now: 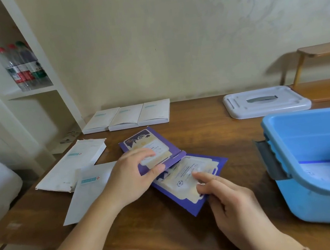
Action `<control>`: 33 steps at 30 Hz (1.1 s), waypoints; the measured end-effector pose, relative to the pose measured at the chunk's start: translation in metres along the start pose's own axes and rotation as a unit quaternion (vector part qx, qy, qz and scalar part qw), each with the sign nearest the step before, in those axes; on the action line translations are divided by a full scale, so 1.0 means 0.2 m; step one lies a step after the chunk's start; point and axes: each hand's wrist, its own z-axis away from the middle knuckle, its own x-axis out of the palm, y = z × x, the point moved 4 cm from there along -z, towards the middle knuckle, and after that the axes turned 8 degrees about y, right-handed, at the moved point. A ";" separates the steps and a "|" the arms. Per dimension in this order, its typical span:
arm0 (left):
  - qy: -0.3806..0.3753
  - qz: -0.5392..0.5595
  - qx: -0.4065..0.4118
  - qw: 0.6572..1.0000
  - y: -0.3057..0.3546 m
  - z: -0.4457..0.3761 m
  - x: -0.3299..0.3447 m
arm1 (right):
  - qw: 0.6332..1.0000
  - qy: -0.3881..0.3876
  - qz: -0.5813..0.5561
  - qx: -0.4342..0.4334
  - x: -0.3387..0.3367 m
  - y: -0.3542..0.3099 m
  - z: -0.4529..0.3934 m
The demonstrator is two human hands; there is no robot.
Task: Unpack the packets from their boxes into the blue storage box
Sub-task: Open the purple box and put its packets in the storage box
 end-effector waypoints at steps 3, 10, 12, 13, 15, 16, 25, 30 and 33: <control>-0.107 0.079 0.115 0.984 0.20 -0.11 -0.01 | 1.000 -0.005 -0.020 0.002 -0.02 0.01 -0.01; -0.449 0.072 0.177 0.873 0.45 -0.33 0.21 | 1.000 0.000 0.003 -0.022 -0.08 0.00 0.00; -0.438 0.080 0.177 0.878 0.46 -0.36 0.21 | 0.999 0.010 0.018 -0.028 -0.11 -0.01 0.01; -0.428 0.090 0.176 0.882 0.46 -0.37 0.21 | 0.999 0.023 0.016 -0.028 -0.13 -0.01 0.02; -0.396 0.145 0.162 0.892 0.47 -0.39 0.18 | 0.997 0.070 -0.018 -0.005 -0.17 -0.04 0.04; -0.372 0.189 0.147 0.897 0.47 -0.39 0.15 | 0.993 0.101 -0.048 0.024 -0.18 -0.04 0.06; -0.043 0.591 -0.112 0.798 0.38 -0.20 -0.05 | 0.904 0.178 -0.273 0.276 -0.08 -0.07 0.05; 0.016 0.628 -0.161 0.761 0.45 -0.10 -0.10 | 0.887 0.166 -0.311 0.298 -0.12 -0.13 -0.02; 0.005 0.646 -0.161 0.746 0.51 -0.07 -0.15 | 0.911 0.131 -0.287 0.265 -0.20 -0.21 -0.05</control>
